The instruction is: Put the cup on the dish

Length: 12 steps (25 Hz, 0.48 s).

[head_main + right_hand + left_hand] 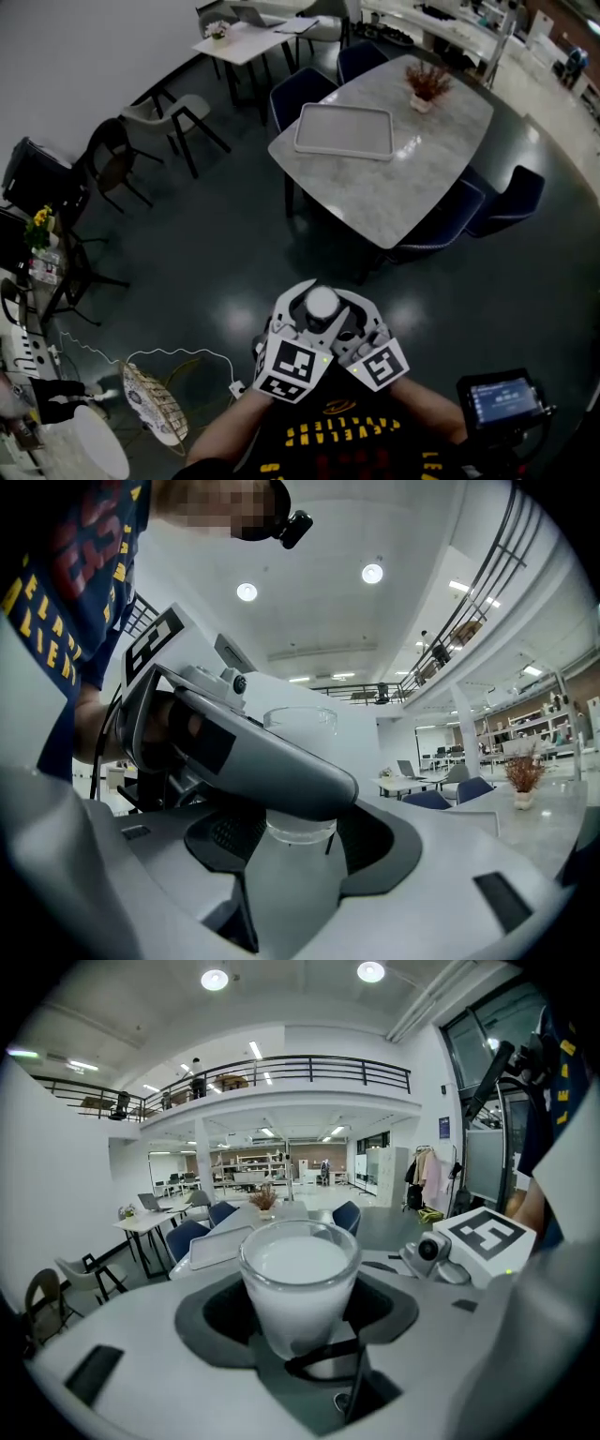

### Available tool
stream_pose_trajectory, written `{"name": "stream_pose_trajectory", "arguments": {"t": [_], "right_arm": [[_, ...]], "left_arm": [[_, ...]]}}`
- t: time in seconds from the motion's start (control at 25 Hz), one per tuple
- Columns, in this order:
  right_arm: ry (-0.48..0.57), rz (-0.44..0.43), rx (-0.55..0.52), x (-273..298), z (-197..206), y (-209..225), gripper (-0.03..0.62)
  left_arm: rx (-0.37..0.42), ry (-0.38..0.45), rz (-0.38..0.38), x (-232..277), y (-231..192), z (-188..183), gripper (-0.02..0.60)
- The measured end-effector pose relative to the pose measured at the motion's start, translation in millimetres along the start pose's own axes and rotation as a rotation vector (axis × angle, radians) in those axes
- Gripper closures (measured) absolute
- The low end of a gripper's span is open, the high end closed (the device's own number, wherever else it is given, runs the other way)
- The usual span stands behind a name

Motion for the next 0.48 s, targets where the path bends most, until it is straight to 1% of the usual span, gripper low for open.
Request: {"name": "stream_pose_trajectory", "arguments": {"t": [0.12,0.28,0.4,0.48], "right_arm": [[0.016,-0.010,-0.018,5,-7,26,0.355],[0.010,-0.021,-0.025,13,-10,46,0.355],[0.001,-0.019,-0.024,25,-12,64,0.355],[0.002,-0.011,-0.022,33,-13,75,0.355]], "left_arm": [[-0.016,0.022,-0.031,16,-8,-17,0.325],[-0.033,0.048,-0.060,28,-19,-29,0.325],[-0.040,0.066,-0.071,41,-32,-38,0.325],[-0.028,0.079,-0.067,50,-41,-43,0.325]]}}
Point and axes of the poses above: the fingertips, and each gripper's own axes: x forward along the fingers, y to its right, z out of its underside, the point moved 6 cm from there along -x, backward along the fingers, and after that the axes turned 4 degrees about -y, right-handed, at the moved point
